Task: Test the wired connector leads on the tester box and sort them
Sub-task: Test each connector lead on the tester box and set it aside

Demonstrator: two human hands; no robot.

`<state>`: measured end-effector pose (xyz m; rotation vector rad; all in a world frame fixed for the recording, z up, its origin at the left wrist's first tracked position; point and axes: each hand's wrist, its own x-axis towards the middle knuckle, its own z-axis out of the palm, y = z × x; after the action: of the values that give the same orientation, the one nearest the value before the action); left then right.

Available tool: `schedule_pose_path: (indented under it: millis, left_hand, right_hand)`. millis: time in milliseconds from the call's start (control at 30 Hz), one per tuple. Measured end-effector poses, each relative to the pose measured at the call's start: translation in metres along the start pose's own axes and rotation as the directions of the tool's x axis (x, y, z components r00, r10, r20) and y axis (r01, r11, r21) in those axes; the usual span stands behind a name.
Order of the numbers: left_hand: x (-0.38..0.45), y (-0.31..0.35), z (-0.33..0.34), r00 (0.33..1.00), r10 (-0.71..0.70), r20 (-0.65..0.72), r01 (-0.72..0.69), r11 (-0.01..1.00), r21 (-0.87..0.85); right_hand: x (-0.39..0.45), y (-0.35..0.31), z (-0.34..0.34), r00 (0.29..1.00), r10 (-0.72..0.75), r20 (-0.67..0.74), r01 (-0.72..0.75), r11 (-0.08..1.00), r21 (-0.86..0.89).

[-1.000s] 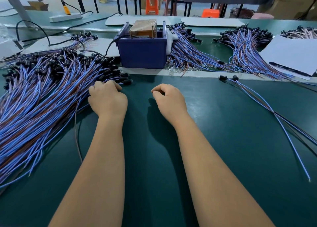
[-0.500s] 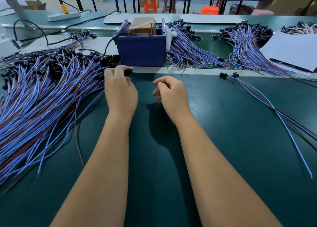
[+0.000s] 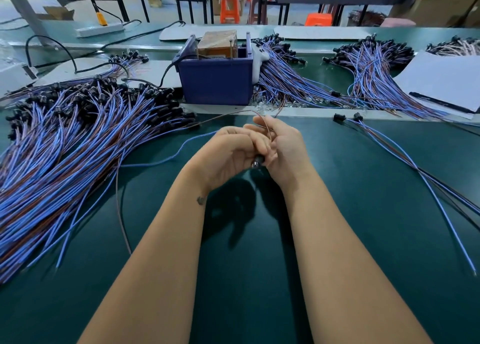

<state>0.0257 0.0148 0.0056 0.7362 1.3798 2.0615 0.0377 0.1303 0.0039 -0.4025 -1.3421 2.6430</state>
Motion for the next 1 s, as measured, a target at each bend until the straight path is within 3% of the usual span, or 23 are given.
schedule_pose_path:
  millis: [133, 233, 300, 333, 400, 467, 533, 600, 700, 767, 833, 1000]
  left_hand:
    - [-0.004, 0.001, -0.004, 0.980, -0.148, 0.131, 0.131, 0.983, 0.130]
    - [-0.005, 0.002, -0.007, 0.978, -0.182, 0.102, 0.162, 0.971, 0.176]
    - [-0.002, 0.002, -0.009, 0.988, -0.105, -0.118, 0.129, 0.965, 0.226]
    - [0.001, 0.002, -0.011, 0.958, -0.059, -0.281, 0.128, 0.963, 0.237]
    - [0.006, 0.002, -0.016, 0.832, -0.054, -0.552, 0.136, 0.985, 0.108]
    - [0.010, 0.003, -0.021, 0.763, -0.127, -0.634, 0.083, 0.992, -0.098]
    - [0.011, 0.003, -0.025, 0.740, -0.126, -0.660, 0.027, 0.987, -0.158]
    - [0.011, 0.004, -0.026, 0.714, -0.064, -0.697, -0.014, 0.994, -0.106]
    - [0.010, 0.004, -0.025, 0.679, 0.010, -0.734, -0.010, 1.000, 0.005]
    - [0.009, 0.002, -0.024, 0.680, 0.074, -0.729, 0.039, 0.990, 0.137]
    - [0.008, -0.001, -0.021, 0.708, 0.139, -0.692, 0.054, 0.967, 0.250]
    - [0.008, -0.001, -0.013, 0.785, 0.130, -0.606, 0.072, 0.952, 0.298]
  right_hand:
    - [0.000, -0.002, -0.003, 1.000, 0.016, -0.007, -0.016, 0.997, 0.077]
    - [0.001, -0.003, -0.008, 0.999, -0.026, -0.022, 0.029, 0.986, 0.166]
    - [0.002, -0.005, -0.011, 1.000, -0.029, -0.006, 0.030, 0.976, 0.214]
    - [0.002, -0.006, -0.012, 1.000, -0.023, 0.006, 0.021, 0.980, 0.198]
    - [0.000, -0.005, -0.011, 0.999, -0.014, 0.044, 0.010, 0.997, 0.072]
    - [-0.002, -0.001, -0.006, 0.995, -0.019, 0.101, 0.029, 0.995, -0.100]
    - [-0.003, 0.004, -0.003, 0.984, -0.033, 0.174, 0.089, 0.942, -0.324]
    - [-0.005, 0.009, -0.001, 0.968, -0.019, 0.252, 0.158, 0.823, -0.545]
    - [-0.009, 0.012, 0.001, 0.947, 0.040, 0.320, 0.208, 0.681, -0.702]
    - [-0.010, 0.011, 0.000, 0.937, 0.065, 0.343, 0.213, 0.674, -0.708]
    - [-0.011, 0.010, 0.000, 0.943, 0.032, 0.332, 0.202, 0.738, -0.644]
    - [-0.007, 0.010, 0.002, 0.978, -0.119, 0.172, 0.188, 0.862, -0.472]
